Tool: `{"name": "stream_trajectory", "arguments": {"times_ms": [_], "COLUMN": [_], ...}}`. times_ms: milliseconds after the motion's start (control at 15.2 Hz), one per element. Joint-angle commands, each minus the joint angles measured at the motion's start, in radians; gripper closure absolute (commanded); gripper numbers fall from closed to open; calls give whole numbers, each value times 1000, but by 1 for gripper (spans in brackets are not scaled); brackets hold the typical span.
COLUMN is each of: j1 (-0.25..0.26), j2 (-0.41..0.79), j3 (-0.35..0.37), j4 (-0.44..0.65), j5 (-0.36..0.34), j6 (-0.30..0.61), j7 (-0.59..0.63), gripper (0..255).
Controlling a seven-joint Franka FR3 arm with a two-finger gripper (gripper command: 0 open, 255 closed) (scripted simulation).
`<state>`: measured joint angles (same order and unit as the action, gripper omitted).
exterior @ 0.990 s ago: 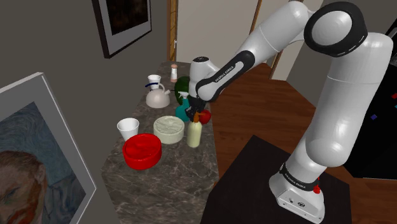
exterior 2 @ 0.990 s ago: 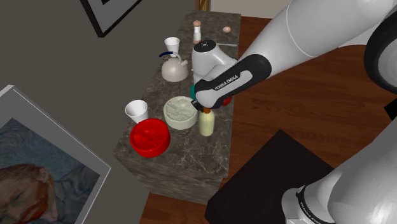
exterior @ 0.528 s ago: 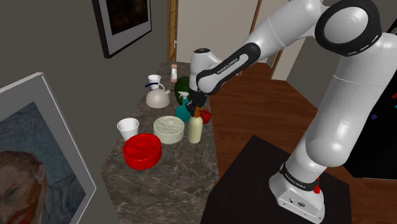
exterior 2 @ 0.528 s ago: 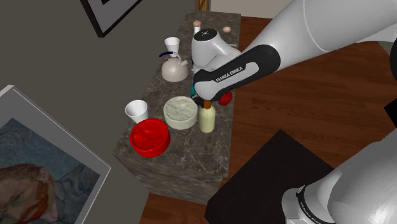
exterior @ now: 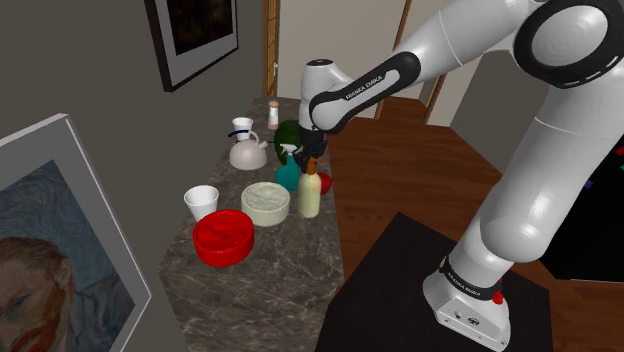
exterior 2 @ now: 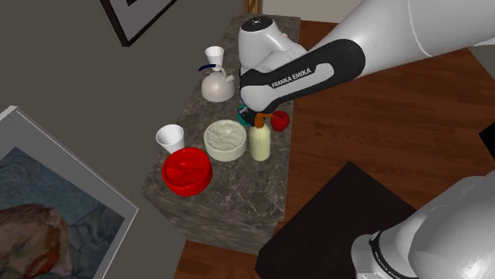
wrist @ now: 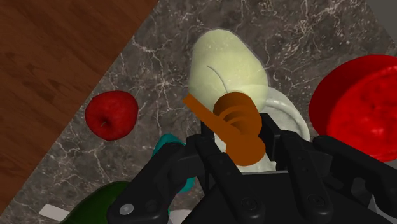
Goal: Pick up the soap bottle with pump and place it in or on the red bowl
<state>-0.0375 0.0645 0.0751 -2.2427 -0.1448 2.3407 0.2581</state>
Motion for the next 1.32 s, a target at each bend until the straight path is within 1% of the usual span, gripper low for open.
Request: {"name": "stream_trajectory", "arguments": {"times_ms": [0, 990, 1254], "j1": [1, 3, 42], "j2": [-17, -110, -40], "j3": [2, 3, 45], "j4": [11, 107, 231], "j5": [5, 32, 26], "j6": [-27, -214, -277], "j7": [-4, -35, 43], "gripper": [255, 255, 255]}}
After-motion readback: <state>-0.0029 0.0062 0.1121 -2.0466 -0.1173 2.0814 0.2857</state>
